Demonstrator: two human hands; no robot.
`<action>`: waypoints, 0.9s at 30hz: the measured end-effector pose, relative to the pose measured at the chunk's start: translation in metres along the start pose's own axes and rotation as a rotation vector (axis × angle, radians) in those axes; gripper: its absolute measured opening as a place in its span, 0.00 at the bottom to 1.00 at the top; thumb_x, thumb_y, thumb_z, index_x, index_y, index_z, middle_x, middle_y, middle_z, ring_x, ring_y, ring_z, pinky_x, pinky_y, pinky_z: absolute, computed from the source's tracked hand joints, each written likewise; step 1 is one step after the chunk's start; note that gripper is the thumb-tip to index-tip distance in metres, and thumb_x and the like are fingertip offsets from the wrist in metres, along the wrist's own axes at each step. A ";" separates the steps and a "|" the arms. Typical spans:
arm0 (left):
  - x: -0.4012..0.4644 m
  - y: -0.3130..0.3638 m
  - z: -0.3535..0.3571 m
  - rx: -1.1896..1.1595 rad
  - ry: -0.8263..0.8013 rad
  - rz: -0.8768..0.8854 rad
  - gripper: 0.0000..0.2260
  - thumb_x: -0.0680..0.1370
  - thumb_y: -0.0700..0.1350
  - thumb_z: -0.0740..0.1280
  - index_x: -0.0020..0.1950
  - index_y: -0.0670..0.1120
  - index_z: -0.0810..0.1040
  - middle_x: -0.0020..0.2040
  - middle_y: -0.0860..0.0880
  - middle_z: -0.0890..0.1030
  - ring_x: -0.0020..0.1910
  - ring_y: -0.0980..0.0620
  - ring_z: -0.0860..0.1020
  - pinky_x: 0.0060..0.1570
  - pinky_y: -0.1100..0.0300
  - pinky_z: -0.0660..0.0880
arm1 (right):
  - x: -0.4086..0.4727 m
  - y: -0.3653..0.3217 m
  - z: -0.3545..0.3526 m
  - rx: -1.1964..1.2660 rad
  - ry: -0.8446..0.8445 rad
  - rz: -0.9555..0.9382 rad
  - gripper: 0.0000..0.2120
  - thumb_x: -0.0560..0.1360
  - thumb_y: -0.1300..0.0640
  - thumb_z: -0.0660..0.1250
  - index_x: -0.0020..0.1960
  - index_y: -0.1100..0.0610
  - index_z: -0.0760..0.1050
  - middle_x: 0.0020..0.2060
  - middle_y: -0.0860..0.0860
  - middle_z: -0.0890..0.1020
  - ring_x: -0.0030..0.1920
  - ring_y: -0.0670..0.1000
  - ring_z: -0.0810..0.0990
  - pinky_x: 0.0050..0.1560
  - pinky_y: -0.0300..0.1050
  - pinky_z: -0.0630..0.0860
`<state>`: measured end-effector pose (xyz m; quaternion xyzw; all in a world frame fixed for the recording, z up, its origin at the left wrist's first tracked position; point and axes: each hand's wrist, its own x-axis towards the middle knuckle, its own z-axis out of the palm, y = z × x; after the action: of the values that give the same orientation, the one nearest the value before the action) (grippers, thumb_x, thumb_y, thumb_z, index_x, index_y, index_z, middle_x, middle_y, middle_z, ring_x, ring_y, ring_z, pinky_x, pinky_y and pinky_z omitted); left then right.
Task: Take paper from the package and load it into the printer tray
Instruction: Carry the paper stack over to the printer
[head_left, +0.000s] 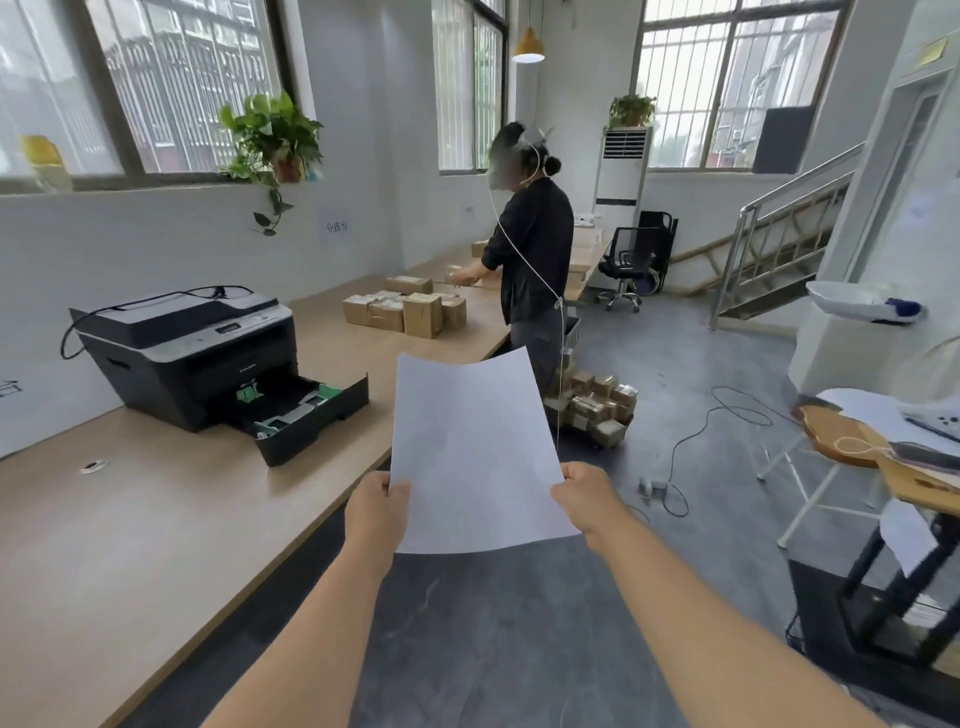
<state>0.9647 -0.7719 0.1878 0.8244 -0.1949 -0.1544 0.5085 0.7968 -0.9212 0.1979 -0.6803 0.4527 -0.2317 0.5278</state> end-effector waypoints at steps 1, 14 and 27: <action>0.014 0.002 0.002 -0.006 0.006 -0.011 0.05 0.78 0.42 0.58 0.46 0.43 0.73 0.39 0.47 0.76 0.35 0.50 0.72 0.31 0.59 0.67 | 0.016 -0.005 0.005 -0.006 -0.014 0.003 0.12 0.72 0.69 0.57 0.43 0.57 0.77 0.40 0.55 0.80 0.38 0.54 0.76 0.32 0.39 0.69; 0.189 0.027 0.027 -0.048 0.086 -0.051 0.03 0.78 0.43 0.59 0.48 0.46 0.72 0.40 0.49 0.76 0.42 0.46 0.75 0.35 0.58 0.70 | 0.196 -0.061 0.057 0.018 -0.119 -0.002 0.14 0.71 0.68 0.56 0.51 0.66 0.77 0.46 0.61 0.83 0.42 0.55 0.77 0.40 0.45 0.72; 0.338 0.044 0.071 -0.046 0.293 -0.183 0.06 0.78 0.42 0.58 0.48 0.41 0.73 0.42 0.44 0.77 0.40 0.45 0.74 0.37 0.55 0.69 | 0.385 -0.113 0.100 -0.116 -0.372 -0.121 0.12 0.74 0.67 0.56 0.41 0.57 0.76 0.36 0.49 0.79 0.35 0.48 0.76 0.28 0.35 0.70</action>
<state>1.2213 -1.0071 0.1776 0.8403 -0.0395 -0.0827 0.5343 1.1040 -1.1975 0.2068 -0.7666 0.3183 -0.1068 0.5473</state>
